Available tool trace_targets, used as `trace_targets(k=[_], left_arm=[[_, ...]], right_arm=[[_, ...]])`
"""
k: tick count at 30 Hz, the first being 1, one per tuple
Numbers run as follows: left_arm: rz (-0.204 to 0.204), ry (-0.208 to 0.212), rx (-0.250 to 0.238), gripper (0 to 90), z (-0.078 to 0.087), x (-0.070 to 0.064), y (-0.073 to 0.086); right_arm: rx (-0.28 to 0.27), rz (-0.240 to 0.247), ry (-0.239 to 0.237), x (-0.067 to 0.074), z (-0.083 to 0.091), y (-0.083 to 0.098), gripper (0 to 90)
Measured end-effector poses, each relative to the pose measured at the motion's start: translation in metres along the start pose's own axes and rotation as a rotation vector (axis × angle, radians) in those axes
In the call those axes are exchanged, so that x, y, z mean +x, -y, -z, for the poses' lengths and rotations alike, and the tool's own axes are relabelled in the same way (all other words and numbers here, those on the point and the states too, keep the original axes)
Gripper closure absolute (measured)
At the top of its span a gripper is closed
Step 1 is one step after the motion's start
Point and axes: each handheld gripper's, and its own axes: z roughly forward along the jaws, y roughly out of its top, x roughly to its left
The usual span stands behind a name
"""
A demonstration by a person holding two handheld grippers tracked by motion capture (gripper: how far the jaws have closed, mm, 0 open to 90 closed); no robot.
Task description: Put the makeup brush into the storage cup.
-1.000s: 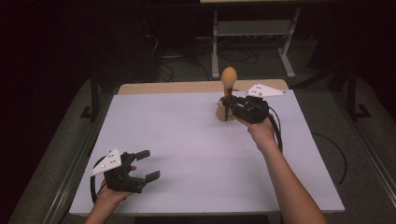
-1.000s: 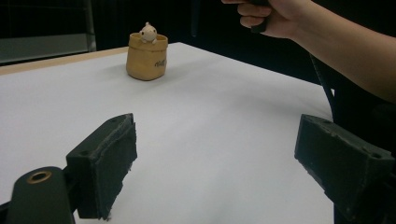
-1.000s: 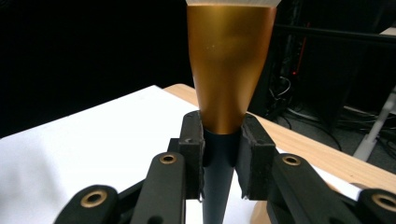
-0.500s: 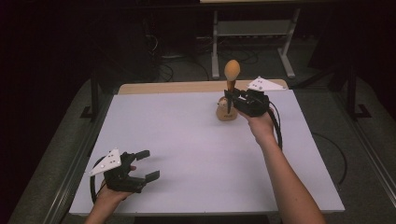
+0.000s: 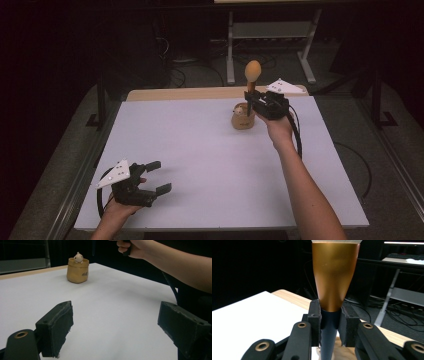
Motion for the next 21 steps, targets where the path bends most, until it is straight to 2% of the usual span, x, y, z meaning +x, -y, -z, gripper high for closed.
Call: trace_targets(k=[10,21], left_arm=[[0.0,-0.001,-0.001,12.6,0.0,0.001,0.0],[-0.006,0.001,0.001,12.6,0.0,0.001,0.0]], right_arm=[[-0.002,-0.015,0.04,-0.012,-0.014,0.004,72.8],[0.04,-0.031,0.067,-0.021,-0.03,0.017,72.8]])
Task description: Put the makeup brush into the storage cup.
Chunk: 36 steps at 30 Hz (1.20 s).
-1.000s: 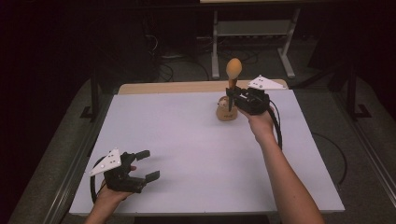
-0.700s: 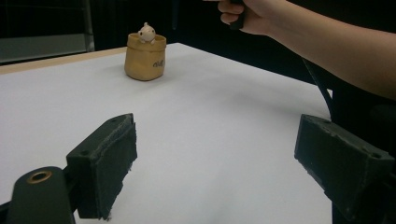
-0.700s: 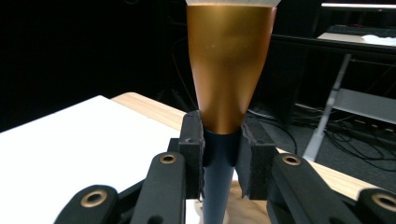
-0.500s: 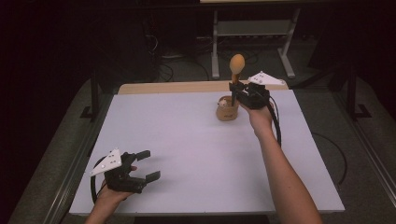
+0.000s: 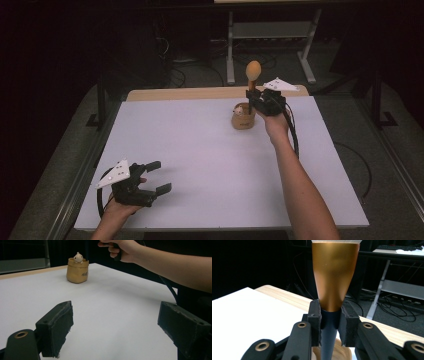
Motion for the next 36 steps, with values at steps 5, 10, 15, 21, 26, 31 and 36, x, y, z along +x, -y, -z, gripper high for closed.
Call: trace_targets(k=[5,10,15,21,26,31,36], left_arm=[[0.002,-0.001,-0.001,12.6,0.0,0.0,0.0],[0.004,-0.001,-0.001,12.6,0.0,0.0,0.0],[0.006,-0.002,-0.004,12.6,0.001,0.001,0.001],[-0.001,-0.001,-0.002,12.6,0.001,0.001,0.0],[-0.001,-0.004,0.0,12.6,0.002,0.001,0.0],[0.005,-0.004,-0.006,12.7,0.002,0.001,0.001],[-0.003,-0.003,-0.002,12.7,0.002,0.001,0.0]], right_arm=[[0.007,-0.014,0.015,-0.005,-0.005,0.005,72.8],[0.015,-0.019,0.013,-0.008,-0.013,0.011,72.8],[0.029,-0.023,0.017,-0.008,-0.019,0.016,72.8],[0.066,-0.029,0.02,-0.006,-0.026,0.023,72.7],[0.095,-0.022,0.023,-0.006,-0.029,0.028,72.3],[0.097,-0.059,0.014,-0.008,-0.026,0.027,50.4],[0.079,-0.078,0.008,-0.011,-0.012,0.026,39.9]])
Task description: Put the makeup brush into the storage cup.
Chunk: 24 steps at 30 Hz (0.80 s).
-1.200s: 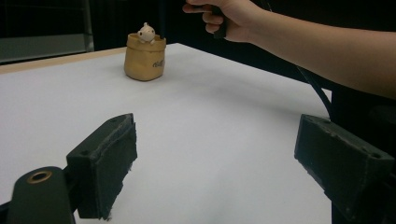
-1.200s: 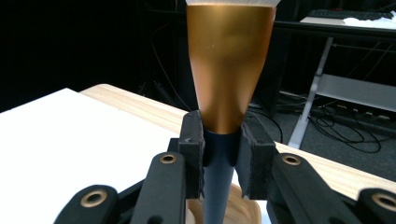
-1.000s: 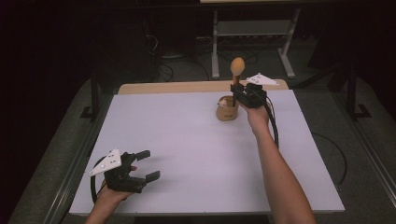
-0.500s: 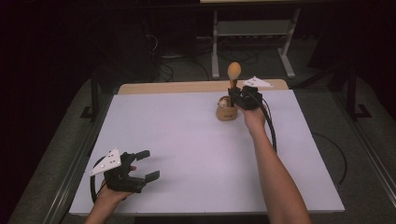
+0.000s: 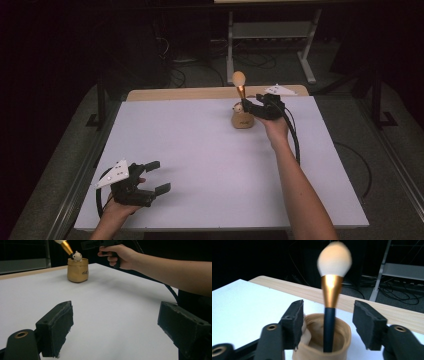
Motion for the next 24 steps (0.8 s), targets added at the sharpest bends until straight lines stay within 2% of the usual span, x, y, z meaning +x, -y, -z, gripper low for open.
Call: trace_targets(k=[9,13,18,24], left_arm=[[0.0,-0.001,0.004,12.7,-0.001,-0.001,0.0],[0.003,-0.005,0.004,12.7,0.0,0.0,0.0],[0.004,-0.011,-0.003,12.7,0.001,0.001,0.0],[0.001,-0.019,0.001,12.7,0.003,0.001,0.001]], right_arm=[[-0.008,0.006,-0.042,0.0,0.023,0.002,30.7],[0.0,0.015,-0.073,0.002,0.032,0.002,26.3],[0.014,0.009,-0.09,0.003,0.04,0.004,18.1],[0.003,0.042,-0.112,0.01,0.051,0.005,11.2]])
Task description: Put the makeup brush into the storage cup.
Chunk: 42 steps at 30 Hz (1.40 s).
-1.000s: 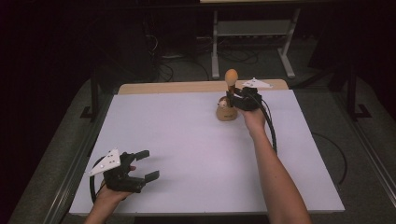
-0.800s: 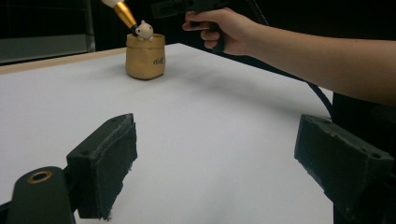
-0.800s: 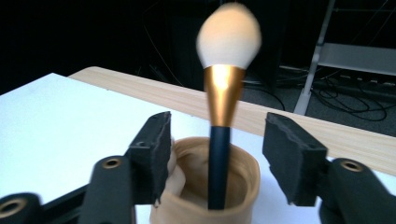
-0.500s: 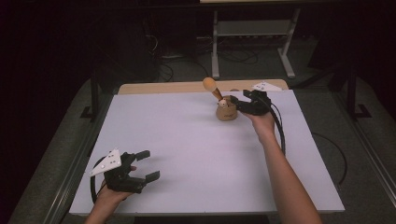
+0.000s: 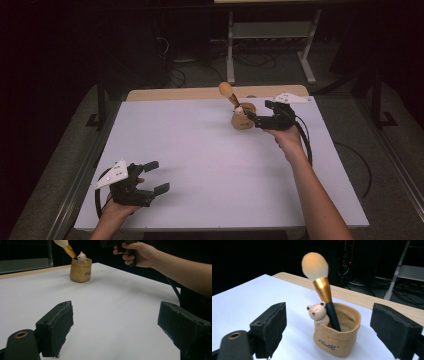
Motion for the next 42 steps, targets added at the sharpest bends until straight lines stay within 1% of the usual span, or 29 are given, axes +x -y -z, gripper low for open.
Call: trace_targets(k=[5,8,10,11,13,16,19,22,23,26,30,32,34,35,36,38,39,42], left_arm=[[0.007,-0.001,-0.006,12.7,0.0,0.0,0.0],[-0.002,-0.001,0.0,12.7,0.001,0.0,0.0],[0.003,0.0,-0.004,12.7,0.001,0.0,0.0],[-0.004,0.002,-0.007,12.7,0.001,0.001,0.0],[0.003,0.0,-0.006,12.7,0.001,0.0,0.0],[0.009,-0.001,0.0,12.7,0.001,0.001,0.001],[0.007,0.001,-0.001,12.7,0.001,0.001,0.001],[0.003,0.0,0.003,12.7,0.002,0.002,0.0],[0.003,-0.001,0.003,12.7,0.003,0.002,0.0],[0.004,-0.002,-0.004,12.7,0.003,0.002,0.0],[0.005,-0.005,-0.005,12.7,0.003,0.002,0.0],[0.005,-0.004,-0.007,12.7,0.003,0.002,0.0],[0.003,-0.003,-0.007,12.7,0.003,0.002,0.0],[0.003,-0.003,-0.007,12.7,0.003,0.002,0.0],[0.004,-0.003,-0.007,12.7,0.003,0.002,0.0],[0.003,-0.002,-0.007,12.7,0.004,0.002,0.0],[0.002,-0.002,-0.006,12.7,0.004,0.003,0.0],[0.004,-0.003,-0.011,12.7,0.004,0.002,0.0]], right_arm=[[-0.006,0.027,-0.01,0.009,0.011,0.003,9.2],[-0.019,0.027,-0.021,0.014,0.017,0.006,8.8],[-0.003,0.045,-0.023,0.016,0.021,0.009,7.4],[-0.001,0.038,-0.022,0.018,0.022,0.01,7.2],[-0.013,0.043,-0.025,0.019,0.027,0.014,6.9],[-0.006,0.041,-0.029,0.021,0.034,0.019,5.5],[-0.03,0.033,-0.029,0.023,0.041,0.023,5.6],[-0.021,0.047,-0.028,0.027,0.049,0.025,5.1],[-0.038,0.048,-0.03,0.029,0.052,0.027,5.1],[-0.041,0.049,-0.037,0.032,0.059,0.031,5.1],[-0.027,0.048,-0.04,0.036,0.065,0.034,4.4],[-0.054,0.053,-0.041,0.037,0.069,0.037,4.4],[-0.048,0.046,-0.043,0.038,0.072,0.039,4.3],[-0.056,0.045,-0.043,0.038,0.074,0.041,4.2],[-0.047,0.041,-0.045,0.039,0.076,0.042,4.1],[-0.052,0.052,-0.038,0.04,0.079,0.046,4.0],[-0.05,0.044,-0.04,0.041,0.081,0.047,4.0],[-0.053,0.043,-0.04,0.042,0.087,0.052,4.0]])
